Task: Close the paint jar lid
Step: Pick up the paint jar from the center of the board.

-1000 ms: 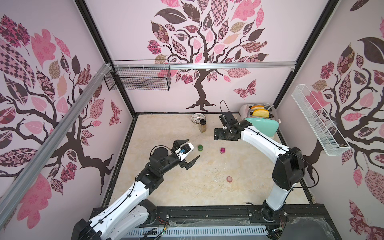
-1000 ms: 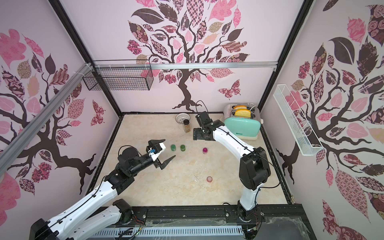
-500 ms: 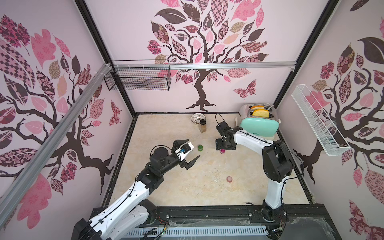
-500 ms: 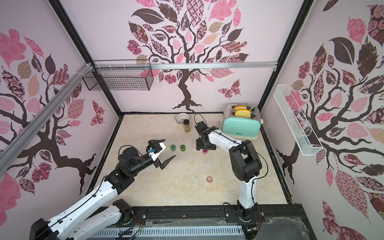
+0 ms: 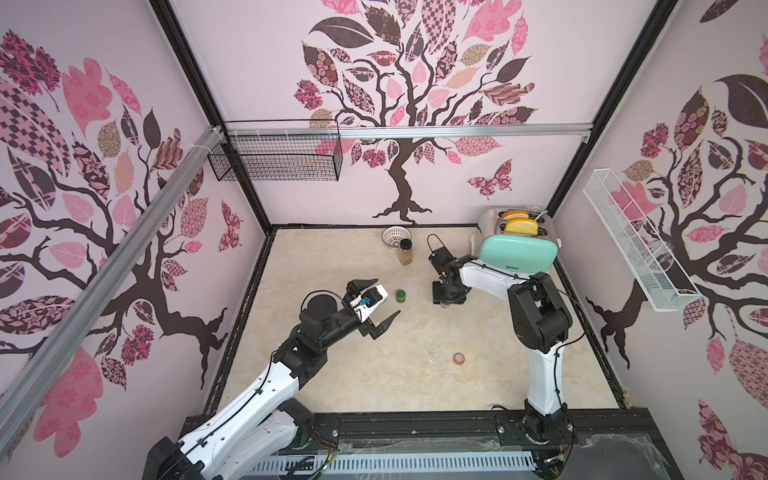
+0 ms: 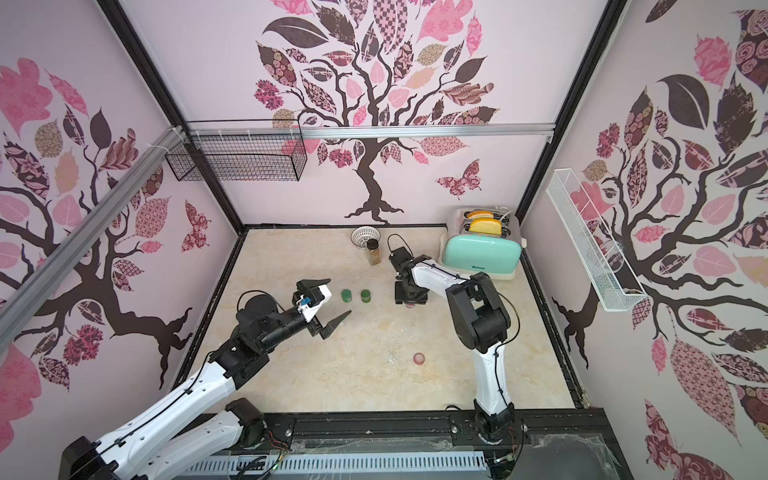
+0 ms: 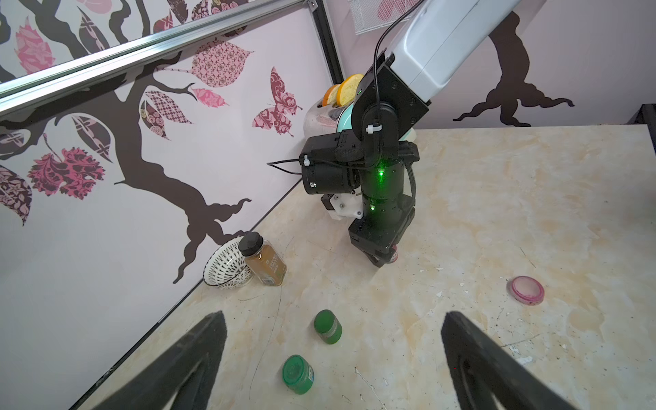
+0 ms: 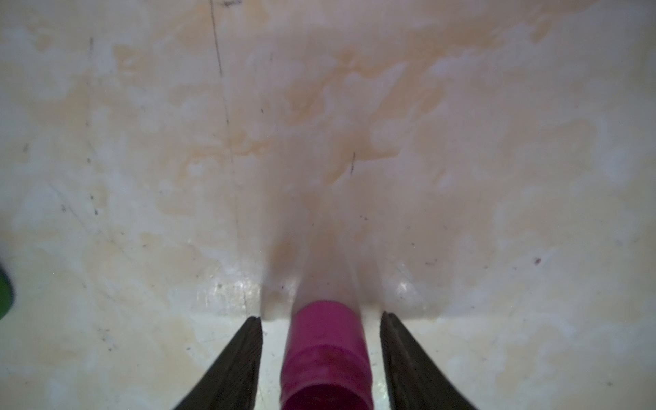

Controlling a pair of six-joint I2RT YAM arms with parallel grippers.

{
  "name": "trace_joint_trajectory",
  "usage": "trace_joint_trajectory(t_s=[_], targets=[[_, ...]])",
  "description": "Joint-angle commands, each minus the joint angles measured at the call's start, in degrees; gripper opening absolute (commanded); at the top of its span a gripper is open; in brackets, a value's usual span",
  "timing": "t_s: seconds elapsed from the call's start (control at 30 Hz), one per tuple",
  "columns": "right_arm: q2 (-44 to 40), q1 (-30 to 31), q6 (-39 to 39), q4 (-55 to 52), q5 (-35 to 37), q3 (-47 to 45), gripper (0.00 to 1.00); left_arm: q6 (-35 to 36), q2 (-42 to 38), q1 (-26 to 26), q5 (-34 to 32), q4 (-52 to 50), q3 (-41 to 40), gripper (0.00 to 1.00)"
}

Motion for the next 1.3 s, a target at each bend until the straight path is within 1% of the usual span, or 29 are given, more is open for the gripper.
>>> trace_joint_trajectory(t_s=[0.0,0.33,0.47,0.67,0.7,0.77,0.87,1.0,1.1,1.27], targets=[[1.0,-0.2,0.3,-0.2,-0.3,2.5,0.52,-0.1,0.2,-0.1,-0.3,0.4,0.0,0.98],[1.5,-0.2,0.5,-0.8,-0.8,2.3,0.38,-0.2,0.6,-0.1,-0.3,0.4,0.1,0.98],[0.4,-0.1,0.0,-1.7,-0.8,2.8,0.35,-0.8,0.7,-0.1,-0.2,0.9,-0.1,0.98],[-6.9,-0.1,-1.4,-4.0,-3.5,2.2,0.33,-3.0,2.2,-0.1,2.1,2.1,-0.7,0.98],[-8.6,-0.1,-1.8,-4.7,-4.3,2.1,0.33,-3.8,2.6,-0.1,2.6,4.2,-1.1,0.98],[-12.2,0.2,-2.2,-6.1,-6.1,2.0,0.32,-4.7,3.5,-0.1,4.0,5.4,-1.6,0.98],[-17.6,1.7,-3.1,-8.6,-8.3,2.4,0.32,-6.3,4.8,-0.1,7.1,7.0,-1.9,0.98],[-23.6,6.0,-4.2,-12.4,-9.3,4.4,0.31,-7.9,6.7,-0.1,10.3,9.4,-2.2,0.98],[-25.5,9.1,-4.3,-15.4,-9.6,6.8,0.31,-7.3,8.1,-0.1,13.3,10.5,-2.4,0.96],[-25.6,13.2,-4.0,-19.4,-9.4,10.9,0.32,-9.1,11.1,-0.2,15.4,13.7,-2.2,0.94]])
